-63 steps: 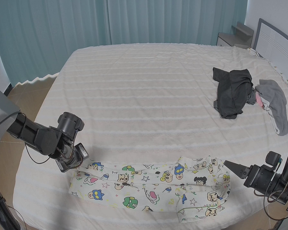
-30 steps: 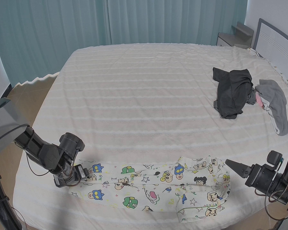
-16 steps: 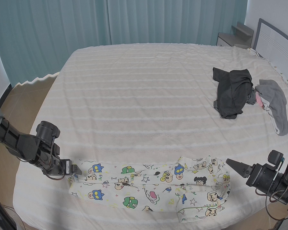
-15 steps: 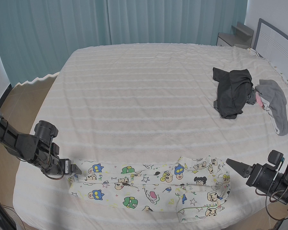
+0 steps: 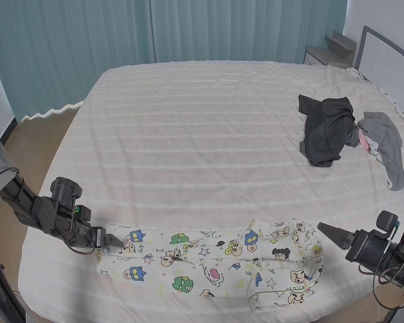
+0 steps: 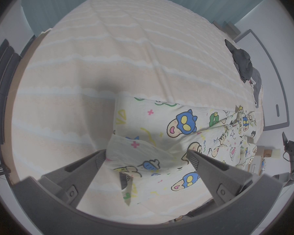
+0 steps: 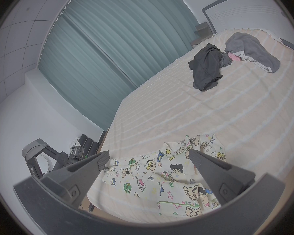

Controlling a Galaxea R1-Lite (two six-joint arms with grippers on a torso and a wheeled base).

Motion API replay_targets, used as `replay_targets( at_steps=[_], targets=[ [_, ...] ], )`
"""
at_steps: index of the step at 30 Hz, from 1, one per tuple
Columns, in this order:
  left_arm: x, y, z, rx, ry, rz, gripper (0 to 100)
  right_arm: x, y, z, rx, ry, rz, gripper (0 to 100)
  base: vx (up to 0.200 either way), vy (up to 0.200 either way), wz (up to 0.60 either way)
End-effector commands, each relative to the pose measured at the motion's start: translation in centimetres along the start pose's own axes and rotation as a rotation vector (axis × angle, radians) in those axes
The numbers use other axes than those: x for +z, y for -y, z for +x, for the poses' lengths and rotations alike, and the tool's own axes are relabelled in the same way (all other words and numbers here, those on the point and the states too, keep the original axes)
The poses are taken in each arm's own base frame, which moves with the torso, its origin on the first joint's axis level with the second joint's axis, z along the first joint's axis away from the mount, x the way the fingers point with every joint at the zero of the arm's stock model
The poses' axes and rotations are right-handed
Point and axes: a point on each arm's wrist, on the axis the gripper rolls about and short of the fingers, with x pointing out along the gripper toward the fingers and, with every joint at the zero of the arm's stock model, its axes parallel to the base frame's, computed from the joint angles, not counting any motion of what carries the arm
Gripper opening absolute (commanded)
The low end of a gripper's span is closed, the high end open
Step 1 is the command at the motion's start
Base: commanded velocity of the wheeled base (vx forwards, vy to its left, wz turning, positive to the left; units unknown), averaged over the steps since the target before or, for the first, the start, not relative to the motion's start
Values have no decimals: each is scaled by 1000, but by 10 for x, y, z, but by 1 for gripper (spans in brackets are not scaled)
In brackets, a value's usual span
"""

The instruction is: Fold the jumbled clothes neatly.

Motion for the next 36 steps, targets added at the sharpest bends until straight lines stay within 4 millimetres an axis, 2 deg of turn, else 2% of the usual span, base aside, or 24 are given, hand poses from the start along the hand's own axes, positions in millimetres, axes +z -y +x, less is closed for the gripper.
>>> replay_targets(
  at_steps=[1,5,13,25,26,36],
  targets=[
    [-5,-3,14,-58,-50,-17,100,-3,3,-3,-10,-16,-3,100,0,0,0],
    [-10,-4,25,-84,-92,-22,100,-3,3,-6,-7,-13,-14,100,0,0,0],
    [-11,-5,27,-93,-81,-20,100,-3,3,-6,-6,-16,-15,100,0,0,0],
    [-13,-1,40,-116,-92,-42,100,-3,3,-6,-7,-15,-16,100,0,0,0],
    [-13,-1,40,-119,-86,-45,0,-3,3,-6,-7,-15,-16,100,0,0,0],
    [-20,0,42,-125,-70,-35,0,-2,2,-7,-4,-9,-22,100,0,0,0]
  ],
)
